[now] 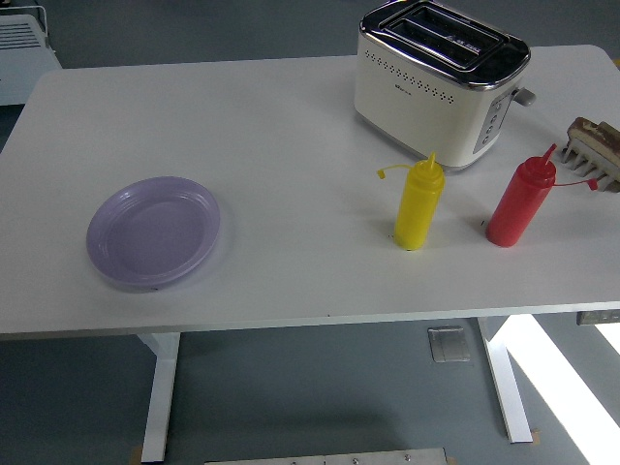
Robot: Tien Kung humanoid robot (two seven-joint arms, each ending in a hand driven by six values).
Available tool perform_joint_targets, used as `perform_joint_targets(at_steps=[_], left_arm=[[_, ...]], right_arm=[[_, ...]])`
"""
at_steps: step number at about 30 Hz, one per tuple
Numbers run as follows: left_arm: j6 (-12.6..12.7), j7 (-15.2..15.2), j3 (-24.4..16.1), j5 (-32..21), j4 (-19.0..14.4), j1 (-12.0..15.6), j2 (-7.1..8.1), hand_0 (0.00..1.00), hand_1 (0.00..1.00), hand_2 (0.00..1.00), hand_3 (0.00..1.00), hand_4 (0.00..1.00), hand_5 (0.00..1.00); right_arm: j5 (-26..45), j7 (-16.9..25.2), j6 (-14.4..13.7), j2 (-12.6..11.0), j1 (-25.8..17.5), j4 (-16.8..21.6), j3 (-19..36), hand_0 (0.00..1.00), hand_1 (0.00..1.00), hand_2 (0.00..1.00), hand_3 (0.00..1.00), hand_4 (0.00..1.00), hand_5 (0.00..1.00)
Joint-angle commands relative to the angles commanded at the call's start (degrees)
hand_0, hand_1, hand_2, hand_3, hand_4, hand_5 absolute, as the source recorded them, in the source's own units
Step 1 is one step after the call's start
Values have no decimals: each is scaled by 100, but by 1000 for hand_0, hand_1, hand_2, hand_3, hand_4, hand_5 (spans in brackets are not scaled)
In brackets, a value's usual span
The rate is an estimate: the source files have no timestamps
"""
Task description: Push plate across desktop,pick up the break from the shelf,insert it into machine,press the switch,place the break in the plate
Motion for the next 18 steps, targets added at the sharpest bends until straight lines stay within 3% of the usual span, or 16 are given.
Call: perform_joint_targets(at_steps=[9, 18], left_arm=[[55, -375, 263, -44, 838, -239, -110, 880, 771, 713, 754, 814, 928], [-9, -495, 626, -102, 1506, -482, -207, 877, 776, 716, 754, 813, 933]], right_arm=[[-1412, -275, 292, 20, 43, -111, -245, 810, 781, 789, 757, 711, 66], [-2368, -434, 461, 38, 3, -187, -432, 810, 780, 795, 776, 727, 96]])
